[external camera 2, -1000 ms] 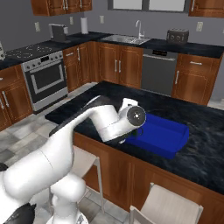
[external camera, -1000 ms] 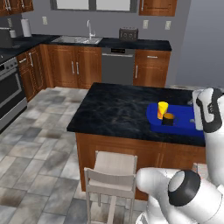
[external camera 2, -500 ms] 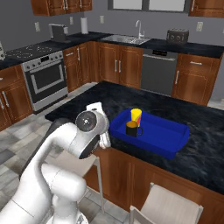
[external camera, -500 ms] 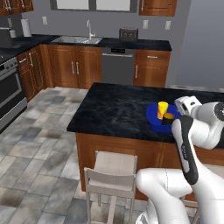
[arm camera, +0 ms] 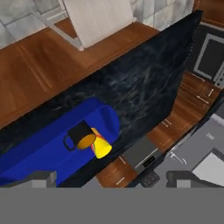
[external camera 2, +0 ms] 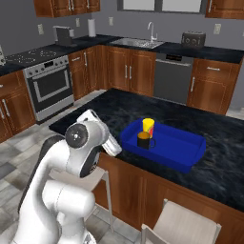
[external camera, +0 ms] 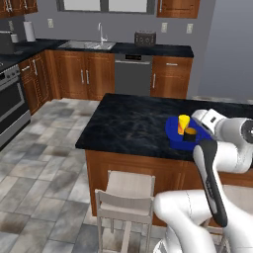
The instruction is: There is a tray on the dining counter. Grab the cup, mug, and pitcher and place them on the tray. The pitcher may be placed next to the tray if it cannot fit the tray.
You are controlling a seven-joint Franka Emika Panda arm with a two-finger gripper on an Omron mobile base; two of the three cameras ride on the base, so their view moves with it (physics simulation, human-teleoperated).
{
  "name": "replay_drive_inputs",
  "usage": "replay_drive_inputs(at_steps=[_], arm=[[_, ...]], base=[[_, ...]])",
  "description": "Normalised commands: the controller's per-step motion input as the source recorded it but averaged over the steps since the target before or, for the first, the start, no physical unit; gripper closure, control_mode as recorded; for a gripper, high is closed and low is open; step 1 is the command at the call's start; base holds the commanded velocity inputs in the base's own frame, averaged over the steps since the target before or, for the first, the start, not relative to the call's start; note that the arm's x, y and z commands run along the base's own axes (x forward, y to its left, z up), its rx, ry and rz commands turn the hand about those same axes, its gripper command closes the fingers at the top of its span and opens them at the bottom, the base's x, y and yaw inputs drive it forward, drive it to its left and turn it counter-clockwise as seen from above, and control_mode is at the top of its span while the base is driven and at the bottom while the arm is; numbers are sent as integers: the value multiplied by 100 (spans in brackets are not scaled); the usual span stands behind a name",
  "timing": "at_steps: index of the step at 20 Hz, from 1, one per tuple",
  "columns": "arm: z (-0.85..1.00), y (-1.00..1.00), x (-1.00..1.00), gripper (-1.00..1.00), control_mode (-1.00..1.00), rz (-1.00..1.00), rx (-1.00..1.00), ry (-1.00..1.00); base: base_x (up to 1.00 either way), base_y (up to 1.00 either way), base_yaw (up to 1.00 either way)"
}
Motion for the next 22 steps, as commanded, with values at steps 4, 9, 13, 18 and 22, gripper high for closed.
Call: replay_drive_inputs(at_steps=[4, 9, 13, 18, 22], arm=[[87, 13, -34, -100, -100, 14, -31, 0], [92, 13, -50, -100, -100, 4, -29, 11], [72, 8, -59, -100, -100, 0, -25, 26], [21, 7, -41, -100, -100, 0, -19, 34], [-3, 2, -14, -100, -100, 1, -2, 47]], base=[[0, 0, 0], [0, 0, 0], [0, 0, 0], [0, 0, 0], [0, 0, 0]])
